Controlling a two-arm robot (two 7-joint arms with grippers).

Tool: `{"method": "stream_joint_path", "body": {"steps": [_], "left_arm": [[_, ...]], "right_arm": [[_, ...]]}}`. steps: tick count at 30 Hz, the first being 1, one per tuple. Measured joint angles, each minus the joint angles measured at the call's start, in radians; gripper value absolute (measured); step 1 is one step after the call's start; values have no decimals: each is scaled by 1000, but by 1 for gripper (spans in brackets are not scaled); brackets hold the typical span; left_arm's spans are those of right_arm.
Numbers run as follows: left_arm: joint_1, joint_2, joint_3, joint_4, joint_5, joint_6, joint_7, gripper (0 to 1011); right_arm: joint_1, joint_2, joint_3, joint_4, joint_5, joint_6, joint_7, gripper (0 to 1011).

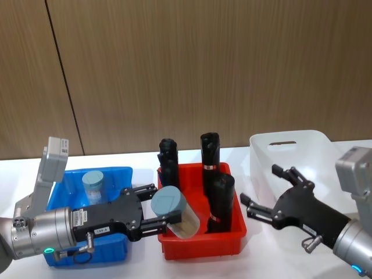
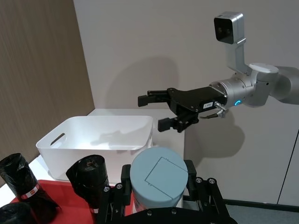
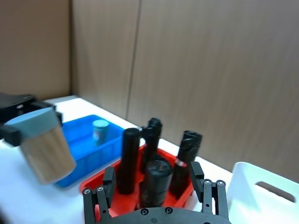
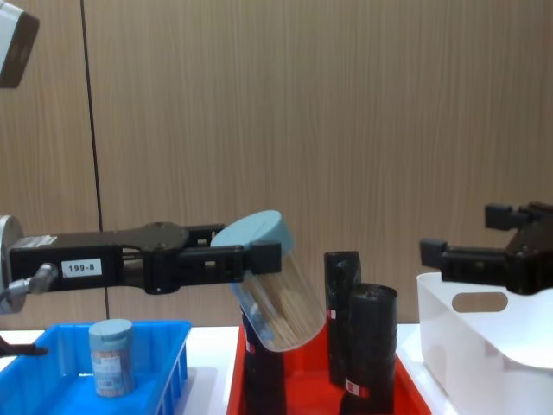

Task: Pick the cotton swabs from the blue box and place them into the white box.

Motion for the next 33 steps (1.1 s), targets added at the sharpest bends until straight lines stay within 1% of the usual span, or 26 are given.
{"method": "stream_joint_path", "body": {"steps": [1, 2, 4, 10, 13, 15, 16, 17, 22, 26, 33], "left_arm": [[0, 0, 0, 0, 0, 0, 0, 672], [0, 0, 0, 0, 0, 0, 0, 672], [0, 0, 0, 0, 0, 0, 0, 672], [0, 0, 0, 0, 0, 0, -1, 672], [0, 0, 0, 0, 0, 0, -1, 672], [0, 0, 0, 0, 0, 0, -1, 672], [0, 0, 0, 0, 0, 0, -2, 672], [0, 0, 0, 0, 0, 0, -2, 672], [0, 0, 0, 0, 0, 0, -2, 672], [0, 0, 0, 0, 0, 0, -2, 672], [0, 0, 0, 0, 0, 0, -2, 672]], "right_arm": [[2, 3, 1, -1, 1, 4, 8, 1002], [6, 10, 1, -3, 3, 17, 36, 1001], [12, 18, 3, -5, 7, 35, 73, 1001], [32, 36, 4, -9, 18, 92, 166, 1002], [40, 41, 4, -9, 19, 110, 194, 1002], [52, 44, 1, -9, 22, 133, 235, 1001], [52, 44, 1, -9, 22, 133, 235, 1002], [60, 45, -1, -7, 23, 145, 255, 1002], [86, 38, -14, 3, 18, 175, 314, 1002], [102, 30, -25, 13, 9, 186, 341, 1001], [141, 0, -56, 44, -15, 207, 393, 1001]]}}
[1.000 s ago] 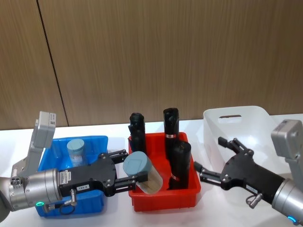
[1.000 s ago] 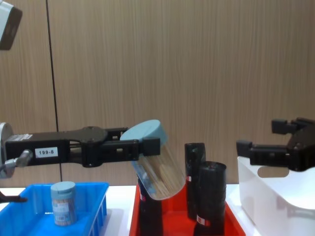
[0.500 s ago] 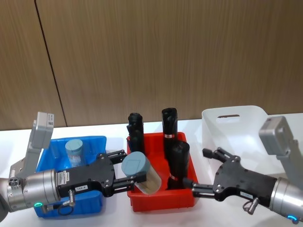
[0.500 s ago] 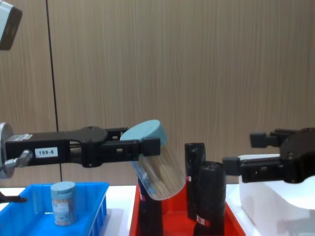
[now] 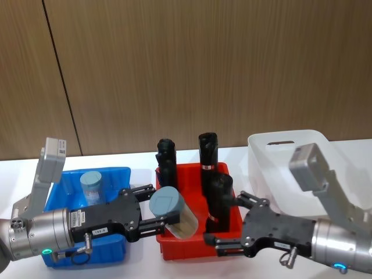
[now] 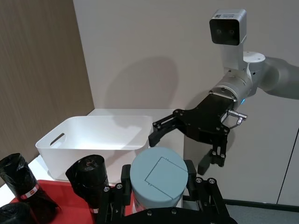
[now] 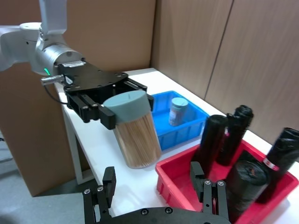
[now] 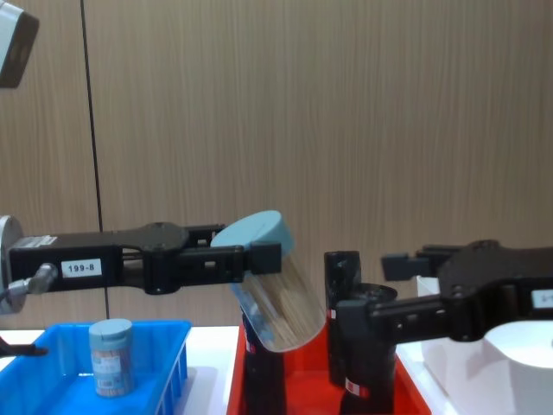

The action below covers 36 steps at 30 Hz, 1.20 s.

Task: Pick the cotton swabs from the blue box and place them into the white box.

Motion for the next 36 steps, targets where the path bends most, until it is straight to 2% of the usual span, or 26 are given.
{"method": "stream_joint_path", "body": {"steps": [12, 26, 36], "left_arm": [[0, 0, 0, 0, 0, 0, 0, 672], [0, 0, 0, 0, 0, 0, 0, 672], [0, 0, 0, 0, 0, 0, 0, 672]], "right_arm": [[57, -53, -46, 55, -40, 22, 48, 1002], [113, -101, -81, 109, -71, 32, 54, 1002], [135, -118, -101, 129, -87, 34, 62, 1001]]}}
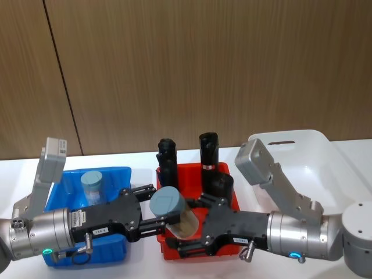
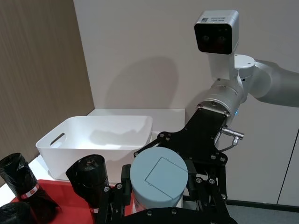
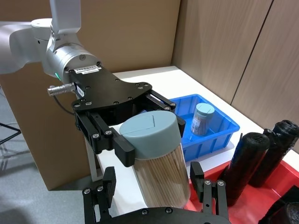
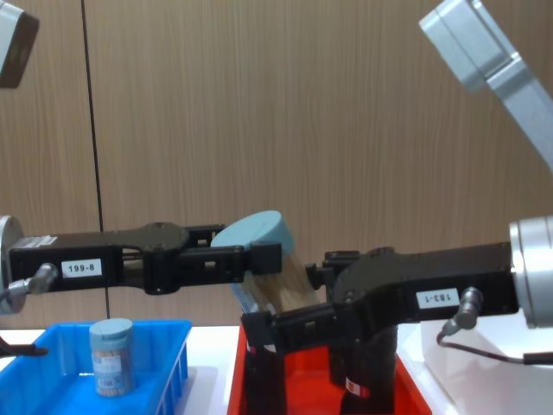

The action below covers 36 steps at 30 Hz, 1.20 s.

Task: Pick the cotton swabs from the blue box and place them into the white box.

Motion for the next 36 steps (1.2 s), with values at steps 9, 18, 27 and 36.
{"method": "stream_joint_path", "body": {"steps": [9, 18, 27, 36], "left_arm": [[0, 0, 0, 0, 0, 0, 0, 672], [0, 0, 0, 0, 0, 0, 0, 672], [0, 0, 0, 0, 0, 0, 0, 672], [0, 0, 0, 0, 0, 0, 1, 717]], "right_arm": [[9, -5, -14, 10, -13, -1, 3, 970], [14, -5, -22, 15, -14, -11, 0, 734], [17, -5, -27, 19, -8, -17, -9, 633], [22, -3, -31, 23, 3, -23, -17, 629]]}}
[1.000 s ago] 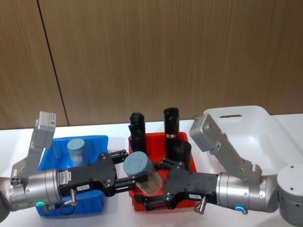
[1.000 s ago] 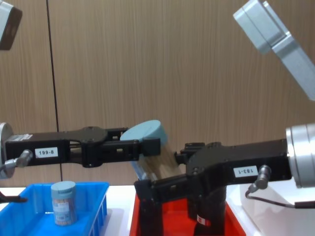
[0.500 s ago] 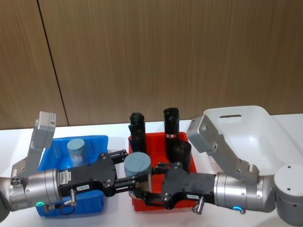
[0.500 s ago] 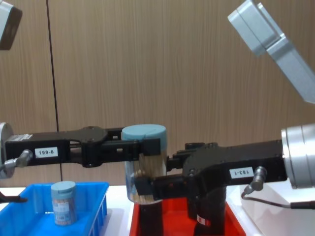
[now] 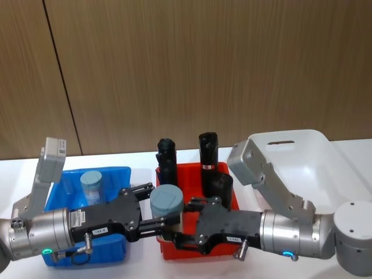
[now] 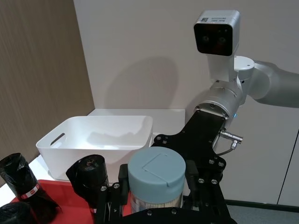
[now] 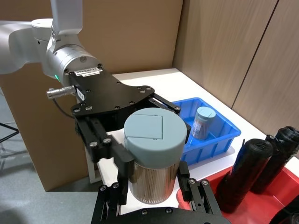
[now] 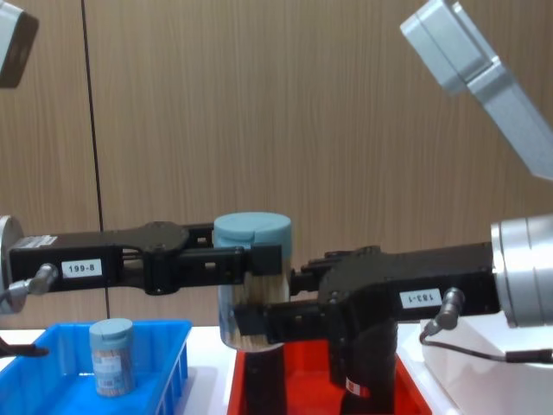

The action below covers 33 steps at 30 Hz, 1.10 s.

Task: Pick the cotton swabs from the blue box and place them into the white box.

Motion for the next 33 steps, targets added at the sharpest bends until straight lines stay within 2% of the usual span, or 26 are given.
{"method": "stream_joint_path", "body": {"steps": [3, 4, 6, 7, 11, 22, 33], "left_arm": [[0, 0, 0, 0, 0, 0, 0, 771], [0, 0, 0, 0, 0, 0, 0, 825], [0, 0, 0, 0, 0, 0, 0, 853], [0, 0, 0, 0, 0, 0, 0, 914], [0, 0, 0, 0, 0, 0, 0, 1000], [0, 0, 0, 0, 0, 0, -1, 1004], [0, 0, 0, 0, 0, 0, -1, 1004]], "right_arm": [[2, 1, 0, 1, 3, -2, -5, 629], [2, 2, 0, 2, 6, -3, -7, 629], [3, 2, 0, 3, 7, -4, -8, 629], [3, 4, -1, 3, 8, -5, -10, 629], [4, 6, -1, 5, 13, -8, -14, 629], [3, 18, 0, 7, 27, -17, -29, 629], [-11, 49, 16, 6, 53, -27, -57, 629]]}}
